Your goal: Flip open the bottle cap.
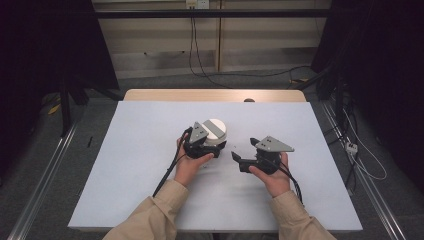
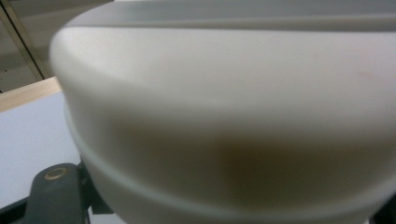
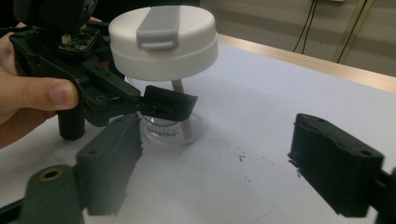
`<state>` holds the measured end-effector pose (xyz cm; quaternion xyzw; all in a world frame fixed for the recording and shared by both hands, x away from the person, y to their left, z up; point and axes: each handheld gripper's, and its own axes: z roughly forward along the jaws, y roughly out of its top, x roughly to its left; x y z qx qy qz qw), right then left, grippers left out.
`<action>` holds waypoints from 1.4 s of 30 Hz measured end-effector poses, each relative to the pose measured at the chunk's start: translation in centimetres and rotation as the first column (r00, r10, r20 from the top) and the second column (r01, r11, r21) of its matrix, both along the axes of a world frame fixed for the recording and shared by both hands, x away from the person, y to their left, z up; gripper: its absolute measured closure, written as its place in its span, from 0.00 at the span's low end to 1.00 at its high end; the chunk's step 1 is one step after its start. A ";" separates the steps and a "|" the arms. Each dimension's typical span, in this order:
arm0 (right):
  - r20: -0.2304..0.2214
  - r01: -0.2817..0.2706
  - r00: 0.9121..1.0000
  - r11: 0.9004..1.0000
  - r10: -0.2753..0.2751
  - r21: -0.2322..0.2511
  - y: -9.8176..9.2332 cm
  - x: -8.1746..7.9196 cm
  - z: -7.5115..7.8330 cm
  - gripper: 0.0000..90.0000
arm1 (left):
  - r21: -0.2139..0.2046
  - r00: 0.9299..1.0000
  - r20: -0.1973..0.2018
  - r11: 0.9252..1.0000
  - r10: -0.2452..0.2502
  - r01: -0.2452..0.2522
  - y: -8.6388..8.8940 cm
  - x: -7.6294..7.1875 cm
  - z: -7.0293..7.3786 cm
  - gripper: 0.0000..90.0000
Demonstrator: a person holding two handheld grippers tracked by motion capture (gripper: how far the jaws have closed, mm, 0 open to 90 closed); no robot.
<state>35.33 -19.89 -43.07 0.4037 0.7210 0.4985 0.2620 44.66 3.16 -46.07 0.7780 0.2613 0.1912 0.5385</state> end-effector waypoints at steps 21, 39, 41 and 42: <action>-0.057 -0.068 0.996 0.998 0.068 0.003 0.8 1.3 0.6 0.79 | 0.001 1.000 -0.006 1.000 -0.003 0.003 0.0 0.0 0.0 0.21; -0.062 -0.122 0.990 0.992 0.123 0.029 1.6 1.6 1.2 1.00 | -0.001 1.000 -0.012 1.000 -0.004 0.004 0.0 0.1 0.0 0.21; -0.061 -0.122 0.990 0.992 0.124 0.027 1.6 1.7 1.2 1.00 | -0.001 1.000 -0.011 1.000 -0.003 0.003 0.0 0.1 0.0 0.21; -0.060 -0.121 0.991 0.992 0.123 0.029 1.7 1.7 1.2 1.00 | 0.000 1.000 -0.012 1.000 -0.005 0.005 0.0 0.1 0.0 0.21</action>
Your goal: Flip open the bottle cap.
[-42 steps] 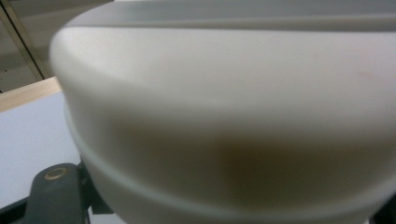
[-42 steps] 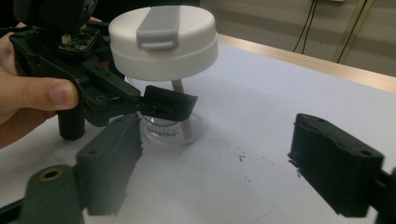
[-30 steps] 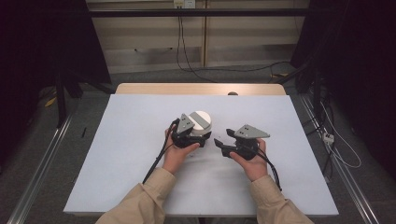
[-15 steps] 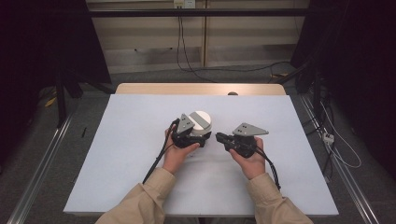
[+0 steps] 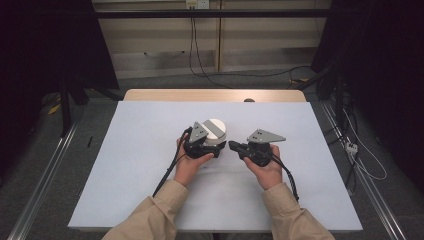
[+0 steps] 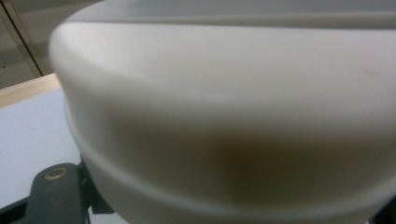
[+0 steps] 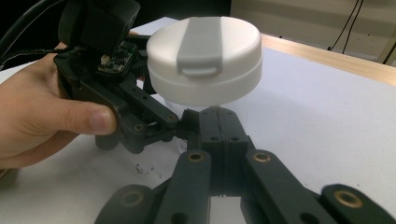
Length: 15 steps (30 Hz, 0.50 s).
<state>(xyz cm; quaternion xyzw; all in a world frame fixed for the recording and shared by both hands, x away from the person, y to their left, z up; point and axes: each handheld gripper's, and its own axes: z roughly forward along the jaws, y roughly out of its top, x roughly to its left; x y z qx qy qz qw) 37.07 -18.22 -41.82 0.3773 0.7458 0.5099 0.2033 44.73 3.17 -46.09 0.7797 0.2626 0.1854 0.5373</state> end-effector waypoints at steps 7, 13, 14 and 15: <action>0.009 -0.004 1.000 1.000 0.004 -0.005 0.3 0.2 0.3 1.00 | -0.001 1.000 -0.003 1.000 0.000 -0.001 0.0 0.0 0.0 0.21; 0.009 -0.004 1.000 1.000 0.004 -0.010 0.7 0.5 0.4 1.00 | 0.000 1.000 -0.003 1.000 0.001 -0.001 0.0 0.0 0.0 0.21; 0.010 -0.007 1.000 1.000 0.007 -0.009 0.8 0.6 0.4 1.00 | 0.001 1.000 -0.002 1.000 0.000 0.000 0.0 0.0 0.0 0.21; 0.010 -0.006 1.000 1.000 0.006 -0.008 0.9 0.7 0.5 1.00 | 0.004 1.000 -0.001 1.000 -0.001 0.001 0.0 0.0 0.0 0.21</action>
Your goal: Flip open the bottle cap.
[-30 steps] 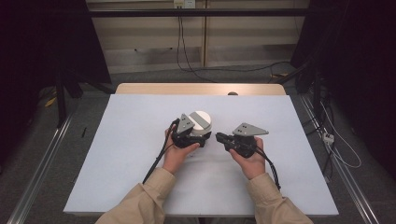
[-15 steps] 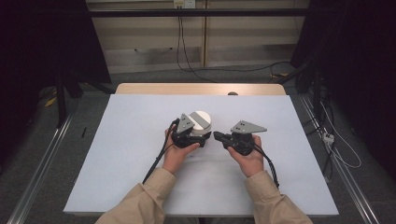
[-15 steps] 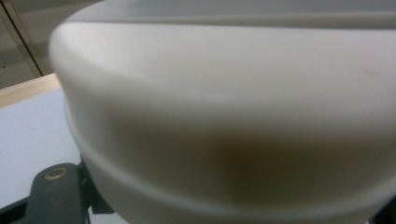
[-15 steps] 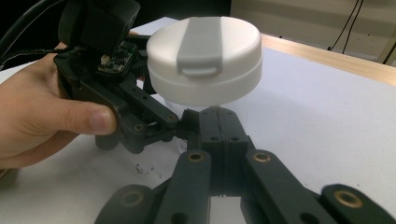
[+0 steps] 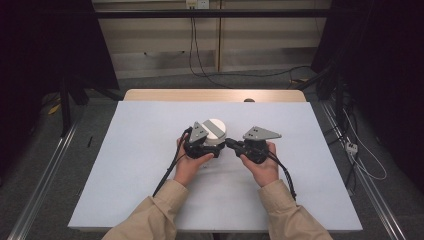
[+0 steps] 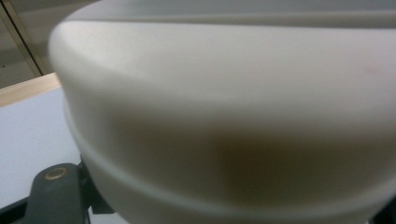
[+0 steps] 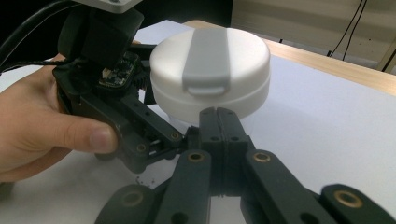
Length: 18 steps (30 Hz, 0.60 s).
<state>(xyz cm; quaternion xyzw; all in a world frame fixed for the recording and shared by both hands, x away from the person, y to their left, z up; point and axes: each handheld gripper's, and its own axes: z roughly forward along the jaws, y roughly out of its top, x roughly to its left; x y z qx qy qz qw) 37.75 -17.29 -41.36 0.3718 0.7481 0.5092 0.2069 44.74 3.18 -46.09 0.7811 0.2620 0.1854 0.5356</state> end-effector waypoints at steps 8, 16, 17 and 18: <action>0.011 -0.006 1.000 1.000 0.006 -0.001 0.8 0.3 0.2 1.00 | -0.002 1.000 -0.001 1.000 0.002 -0.002 0.0 0.0 0.0 0.21; 0.011 -0.009 1.000 1.000 0.009 0.008 0.8 0.3 0.5 1.00 | -0.006 1.000 -0.005 1.000 0.003 -0.003 0.0 0.0 0.0 0.21; 0.013 -0.009 1.000 1.000 0.009 0.011 0.8 0.3 0.5 1.00 | -0.007 1.000 -0.006 1.000 0.003 -0.003 0.0 0.0 0.0 0.21; 0.016 -0.009 1.000 1.000 0.009 0.011 0.8 0.3 0.6 1.00 | -0.007 1.000 -0.006 1.000 0.003 -0.003 0.0 0.0 0.0 0.21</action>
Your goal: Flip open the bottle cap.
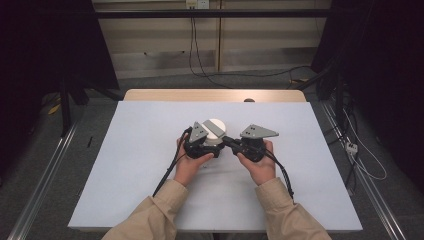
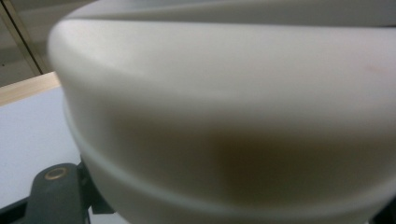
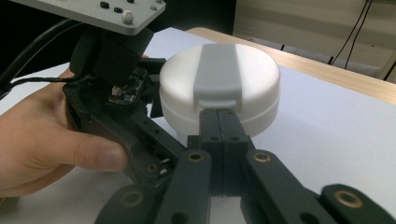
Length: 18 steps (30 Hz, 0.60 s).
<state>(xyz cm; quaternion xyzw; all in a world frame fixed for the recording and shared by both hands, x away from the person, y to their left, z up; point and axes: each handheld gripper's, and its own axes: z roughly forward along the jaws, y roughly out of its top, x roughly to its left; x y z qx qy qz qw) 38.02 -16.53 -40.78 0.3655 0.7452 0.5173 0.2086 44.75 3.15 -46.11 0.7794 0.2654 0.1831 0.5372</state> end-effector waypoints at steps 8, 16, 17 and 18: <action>0.009 -0.005 1.000 1.000 0.005 0.007 0.2 0.1 0.6 1.00 | 0.002 1.000 0.000 1.000 0.001 -0.001 0.0 0.0 0.0 0.21; 0.018 -0.012 1.000 1.000 0.012 0.003 0.6 0.4 1.2 1.00 | 0.002 1.000 -0.002 1.000 0.000 0.000 0.0 0.0 0.0 0.21; 0.018 -0.012 1.000 1.000 0.012 0.005 0.6 0.5 1.2 1.00 | 0.003 1.000 -0.002 1.000 0.000 0.000 0.0 0.0 0.0 0.21; 0.017 -0.012 1.000 1.000 0.012 0.006 0.6 0.5 1.3 1.00 | 0.003 1.000 -0.002 1.000 0.000 0.000 0.0 0.0 0.0 0.21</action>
